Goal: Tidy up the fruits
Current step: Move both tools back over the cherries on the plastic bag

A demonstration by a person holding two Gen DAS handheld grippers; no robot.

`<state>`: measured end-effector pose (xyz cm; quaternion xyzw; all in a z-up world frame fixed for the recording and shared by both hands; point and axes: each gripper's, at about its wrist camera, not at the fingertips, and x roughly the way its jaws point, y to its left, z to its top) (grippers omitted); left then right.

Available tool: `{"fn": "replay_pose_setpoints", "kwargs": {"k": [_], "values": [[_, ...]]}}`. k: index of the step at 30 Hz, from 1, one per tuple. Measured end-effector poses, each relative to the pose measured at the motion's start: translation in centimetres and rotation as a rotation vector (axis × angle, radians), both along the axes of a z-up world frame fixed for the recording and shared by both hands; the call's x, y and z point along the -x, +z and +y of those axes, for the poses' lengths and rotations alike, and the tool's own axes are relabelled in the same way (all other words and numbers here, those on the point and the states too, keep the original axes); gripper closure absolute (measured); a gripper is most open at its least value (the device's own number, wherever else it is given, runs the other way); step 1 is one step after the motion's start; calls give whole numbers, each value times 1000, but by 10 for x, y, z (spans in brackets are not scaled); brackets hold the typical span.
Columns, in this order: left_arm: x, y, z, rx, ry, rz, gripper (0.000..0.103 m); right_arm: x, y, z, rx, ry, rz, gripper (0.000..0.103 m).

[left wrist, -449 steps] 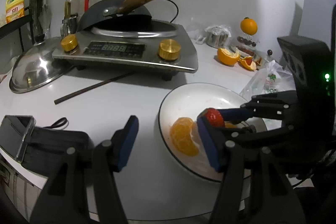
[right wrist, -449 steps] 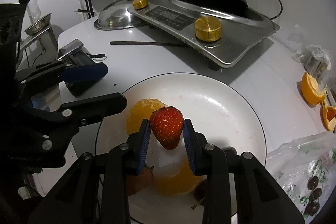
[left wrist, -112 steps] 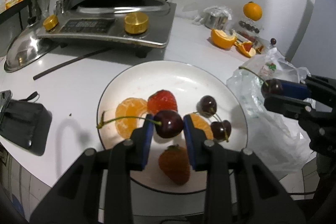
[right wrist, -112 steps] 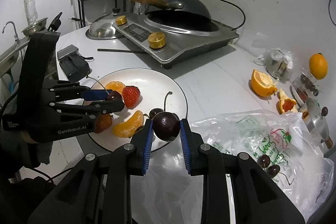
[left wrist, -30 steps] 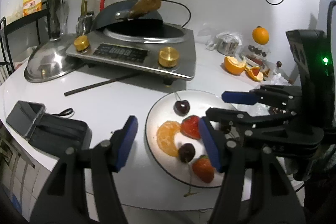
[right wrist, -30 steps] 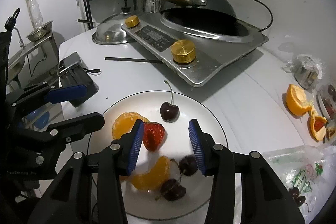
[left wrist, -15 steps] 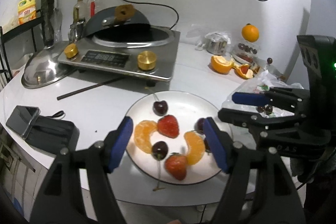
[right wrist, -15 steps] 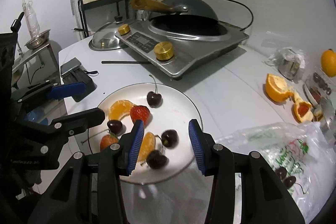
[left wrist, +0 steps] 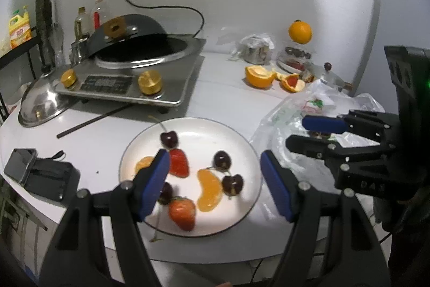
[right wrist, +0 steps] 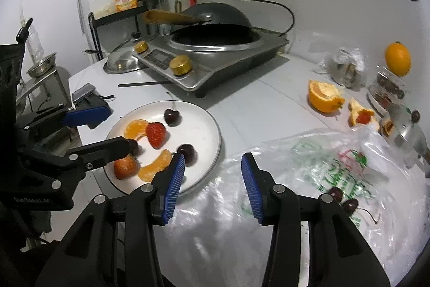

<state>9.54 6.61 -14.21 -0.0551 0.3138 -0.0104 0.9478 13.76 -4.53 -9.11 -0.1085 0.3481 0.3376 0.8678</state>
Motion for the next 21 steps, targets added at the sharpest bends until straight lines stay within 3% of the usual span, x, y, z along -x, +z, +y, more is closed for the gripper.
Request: {"fn": "replay_pose_setpoints", "kwargs": {"k": [21], "values": [[-21,2,-79,-59,-108,30,32,-10,-8,-102,-28,-148,0,56]]}}
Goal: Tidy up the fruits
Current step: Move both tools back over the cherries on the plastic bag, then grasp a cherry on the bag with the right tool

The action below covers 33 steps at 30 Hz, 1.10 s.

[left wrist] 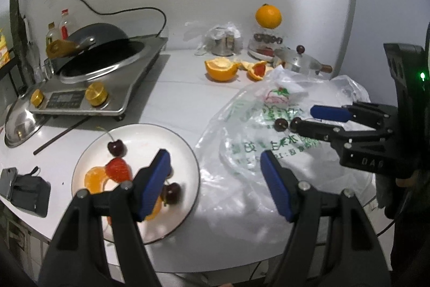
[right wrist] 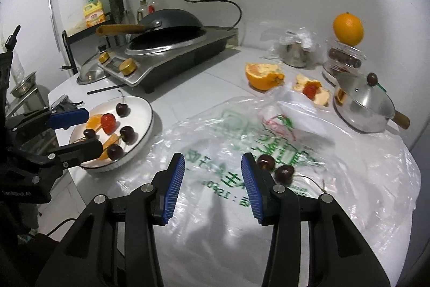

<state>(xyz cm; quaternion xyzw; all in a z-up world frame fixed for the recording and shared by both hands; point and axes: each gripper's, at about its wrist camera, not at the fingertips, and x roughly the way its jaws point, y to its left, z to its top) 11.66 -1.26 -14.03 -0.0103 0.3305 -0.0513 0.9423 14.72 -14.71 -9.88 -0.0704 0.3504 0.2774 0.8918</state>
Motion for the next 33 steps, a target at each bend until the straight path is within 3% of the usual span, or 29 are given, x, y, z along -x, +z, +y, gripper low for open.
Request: {"fn": "replay_pose_setpoints", "kwargs": {"k": [20,33], "values": [[-29,-10,-45,-36,-54,45,32,-20,-19,-53,2,-67,12,56],[-52,-20,-59,-22,-70,66,32,-42,-29,-62,30,-46,16,56]]}}
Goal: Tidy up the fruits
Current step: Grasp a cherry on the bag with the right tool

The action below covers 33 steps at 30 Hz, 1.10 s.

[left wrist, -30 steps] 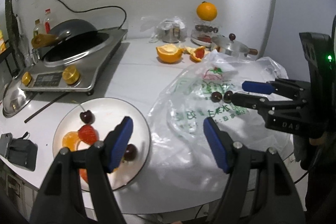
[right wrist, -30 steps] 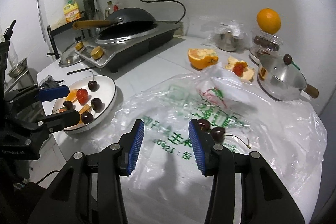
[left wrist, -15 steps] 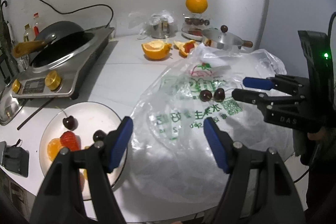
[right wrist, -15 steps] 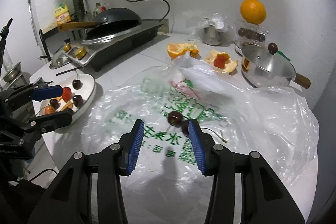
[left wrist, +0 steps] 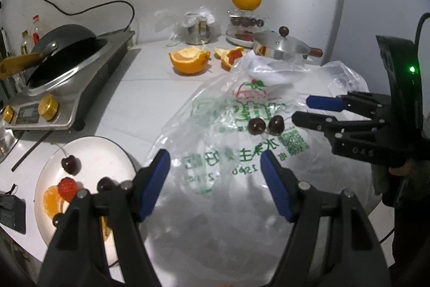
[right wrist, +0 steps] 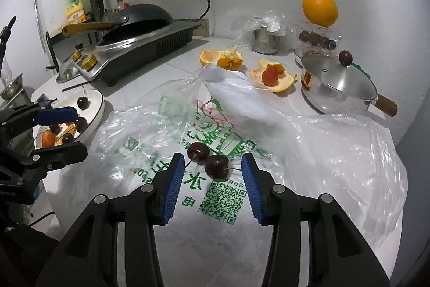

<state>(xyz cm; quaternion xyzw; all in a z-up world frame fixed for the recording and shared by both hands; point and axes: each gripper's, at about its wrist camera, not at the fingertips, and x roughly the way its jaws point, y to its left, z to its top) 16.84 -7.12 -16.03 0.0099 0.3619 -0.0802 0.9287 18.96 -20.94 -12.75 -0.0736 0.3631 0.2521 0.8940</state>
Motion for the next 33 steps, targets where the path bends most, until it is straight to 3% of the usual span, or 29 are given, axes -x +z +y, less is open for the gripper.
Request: {"fn": "replay_pose_setpoints", "kwargs": {"k": [20,29,33], "values": [[-38,-22,-3,66,12,57,32,-37,-35,14,93,99,64,57],[-47,-25,-9,52,12,68,32,-36,-48,20,118,123,76,71],[-49,-25,-17,36,2,73,32,-34,-48,20,117,132,72,73]]}}
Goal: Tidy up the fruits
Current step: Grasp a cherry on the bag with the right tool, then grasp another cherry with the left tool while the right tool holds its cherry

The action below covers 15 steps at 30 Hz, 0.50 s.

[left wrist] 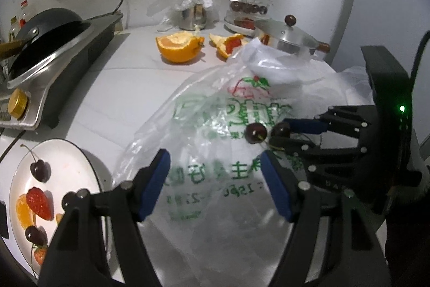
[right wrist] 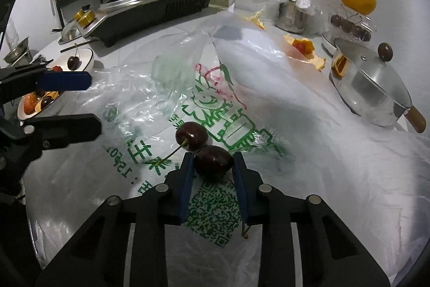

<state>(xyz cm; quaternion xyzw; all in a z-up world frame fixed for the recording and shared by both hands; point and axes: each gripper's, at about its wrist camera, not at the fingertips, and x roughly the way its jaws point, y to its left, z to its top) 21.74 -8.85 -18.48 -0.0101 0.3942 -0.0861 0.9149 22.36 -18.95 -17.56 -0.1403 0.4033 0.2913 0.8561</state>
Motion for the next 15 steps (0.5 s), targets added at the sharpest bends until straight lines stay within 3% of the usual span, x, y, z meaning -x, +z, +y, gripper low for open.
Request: {"fn": "replay_pose_setpoints", "kwargs": {"k": [15], "values": [[-27,0,-42,-57,-77,-4,32,9,28,-39,-92,-79,-58,73]]}}
